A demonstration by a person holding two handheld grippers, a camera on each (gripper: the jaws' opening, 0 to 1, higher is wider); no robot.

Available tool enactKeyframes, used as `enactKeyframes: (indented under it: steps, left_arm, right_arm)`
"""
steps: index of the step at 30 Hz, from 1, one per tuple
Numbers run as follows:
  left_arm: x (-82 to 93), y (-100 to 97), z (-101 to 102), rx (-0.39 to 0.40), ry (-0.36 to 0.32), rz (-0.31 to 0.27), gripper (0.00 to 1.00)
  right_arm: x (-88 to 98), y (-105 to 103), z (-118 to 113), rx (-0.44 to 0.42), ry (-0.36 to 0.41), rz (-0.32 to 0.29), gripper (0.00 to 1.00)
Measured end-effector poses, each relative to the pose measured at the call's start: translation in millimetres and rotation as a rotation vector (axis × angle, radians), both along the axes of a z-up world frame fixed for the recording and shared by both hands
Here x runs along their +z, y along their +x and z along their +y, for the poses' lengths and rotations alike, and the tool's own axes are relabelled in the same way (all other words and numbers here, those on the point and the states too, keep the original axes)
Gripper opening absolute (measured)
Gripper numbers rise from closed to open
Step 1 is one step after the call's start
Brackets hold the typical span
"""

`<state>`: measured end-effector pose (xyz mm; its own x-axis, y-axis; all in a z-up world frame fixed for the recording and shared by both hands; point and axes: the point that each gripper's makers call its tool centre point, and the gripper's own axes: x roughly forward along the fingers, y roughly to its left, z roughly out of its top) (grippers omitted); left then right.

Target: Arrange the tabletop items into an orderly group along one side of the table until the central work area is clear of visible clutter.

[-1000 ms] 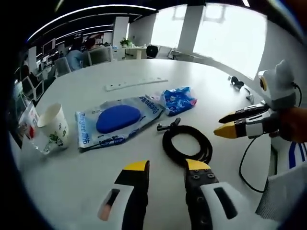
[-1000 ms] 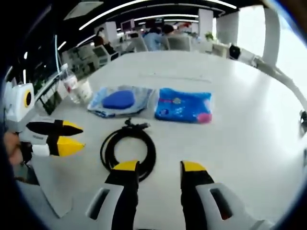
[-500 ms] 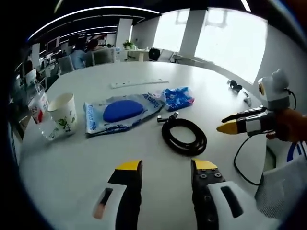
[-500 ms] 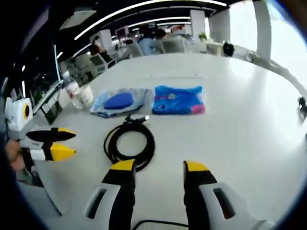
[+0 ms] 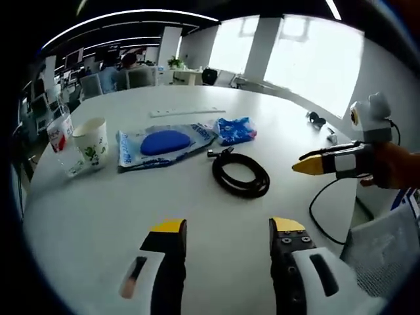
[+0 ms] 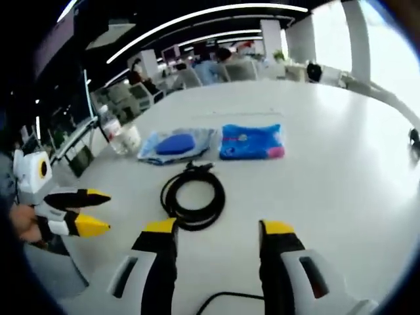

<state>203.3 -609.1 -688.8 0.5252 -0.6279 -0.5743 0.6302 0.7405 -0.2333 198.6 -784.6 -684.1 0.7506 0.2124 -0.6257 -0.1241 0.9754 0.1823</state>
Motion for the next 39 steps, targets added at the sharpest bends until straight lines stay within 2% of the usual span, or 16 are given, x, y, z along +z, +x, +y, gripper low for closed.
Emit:
enactKeyframes:
  steps: [19, 33, 39]
  left_arm:
    - [7.7, -17.7, 20.1, 0.018, -0.005, -0.019, 0.64]
    - [19.5, -44.8, 28.7, 0.008, -0.012, -0.051, 0.73]
    - [29.9, -55.1, 30.8, 0.003, -0.027, -0.079, 0.8]
  right_arm:
    - [14.4, -32.0, 1.6, 0.043, -0.026, -0.032, 0.63]
    - [24.9, -58.5, 23.5, 0.11, -0.027, -0.068, 0.7]
    - [29.3, -70.9, 32.9, 0.138, -0.017, -0.086, 0.77]
